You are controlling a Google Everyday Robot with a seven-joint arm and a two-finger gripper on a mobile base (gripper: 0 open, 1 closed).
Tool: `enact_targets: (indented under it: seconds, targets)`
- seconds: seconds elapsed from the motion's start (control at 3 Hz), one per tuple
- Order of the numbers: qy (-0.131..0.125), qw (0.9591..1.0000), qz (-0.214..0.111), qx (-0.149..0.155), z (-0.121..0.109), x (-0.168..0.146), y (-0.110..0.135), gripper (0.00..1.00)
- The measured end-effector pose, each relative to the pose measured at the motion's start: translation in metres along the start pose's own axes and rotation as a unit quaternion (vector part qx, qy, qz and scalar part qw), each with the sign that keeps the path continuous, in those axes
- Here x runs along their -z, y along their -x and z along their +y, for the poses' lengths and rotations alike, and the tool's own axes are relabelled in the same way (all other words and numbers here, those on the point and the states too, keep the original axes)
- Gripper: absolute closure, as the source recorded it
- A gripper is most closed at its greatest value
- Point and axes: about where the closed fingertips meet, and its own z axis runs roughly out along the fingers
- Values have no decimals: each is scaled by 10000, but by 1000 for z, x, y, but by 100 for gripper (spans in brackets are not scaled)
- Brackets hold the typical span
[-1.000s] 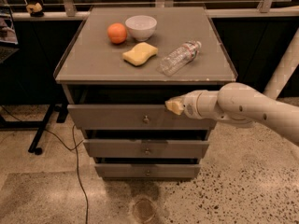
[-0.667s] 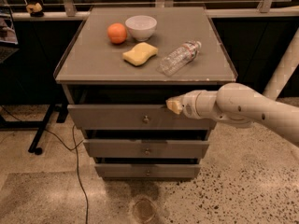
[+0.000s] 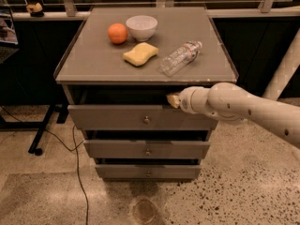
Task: Open top drawer
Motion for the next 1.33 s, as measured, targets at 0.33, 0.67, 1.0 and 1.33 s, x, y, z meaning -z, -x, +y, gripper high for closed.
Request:
enact_targets:
  seconds: [0.33, 0.67, 1.0, 1.33]
  targets:
    - [-414, 9991, 39, -117, -26, -10, 0, 100]
    - [-485, 9987, 71, -105, -33, -9, -2, 100]
    - [-483, 9983, 330, 13, -28, -20, -7, 100]
    - [-509, 9961, 719, 59, -27, -31, -20, 100]
